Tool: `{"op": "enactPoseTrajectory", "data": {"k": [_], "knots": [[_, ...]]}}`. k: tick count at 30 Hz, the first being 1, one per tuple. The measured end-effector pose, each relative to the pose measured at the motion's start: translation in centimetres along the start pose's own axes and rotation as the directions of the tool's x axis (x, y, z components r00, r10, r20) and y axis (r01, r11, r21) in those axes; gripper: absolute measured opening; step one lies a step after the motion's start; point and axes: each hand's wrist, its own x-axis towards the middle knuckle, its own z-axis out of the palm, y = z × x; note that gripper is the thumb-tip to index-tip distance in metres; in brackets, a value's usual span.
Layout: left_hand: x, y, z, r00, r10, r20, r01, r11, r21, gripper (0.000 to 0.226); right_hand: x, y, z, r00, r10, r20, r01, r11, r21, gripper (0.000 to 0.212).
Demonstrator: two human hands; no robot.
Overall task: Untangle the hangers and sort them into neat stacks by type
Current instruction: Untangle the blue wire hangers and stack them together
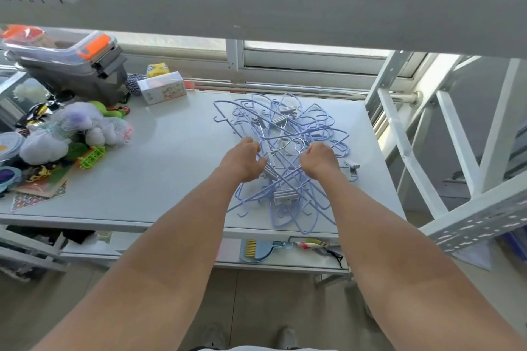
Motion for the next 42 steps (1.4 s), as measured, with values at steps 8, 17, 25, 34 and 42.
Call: {"op": "enactPoseTrajectory", "data": {"k": [8,17,25,34,42], "knots": [[-0.1,-0.7,1.2,0.949,-0.314,0.043,0.316,0.947,-0.054,0.060,-0.1,1.5,0.8,0.993,0.050,-0.103,-0.026,0.975,0.223,0.011],[0.1,-1.9,1.6,0.920,-0.392,-0.019,0.382,0.904,-0.191,0.017,1.5,2.2,1.5,0.967,0.256,-0.009,-0.194,0.753,0.629,0.023],[1.3,-0.2,-0.1,0.952,-0.279,-0.124,0.205,0.885,-0.418,0.038,1.8,1.2,1.1,0.971,0.239,0.010,-0.196,0.771,0.606,0.032],[3.1,-2.0,-3.3,0.986,-0.150,-0.068,0.140,0.982,-0.125,0.027,1.8,1.8,-0.4,0.955,0.165,-0.245,-0.076,0.939,0.334,0.029],[3.0,-2.5,-3.4,0.996,-0.084,0.021,0.075,0.957,0.279,0.051,2.4,1.8,-0.8,0.990,-0.083,-0.114,0.089,0.995,0.045,0.026]]}}
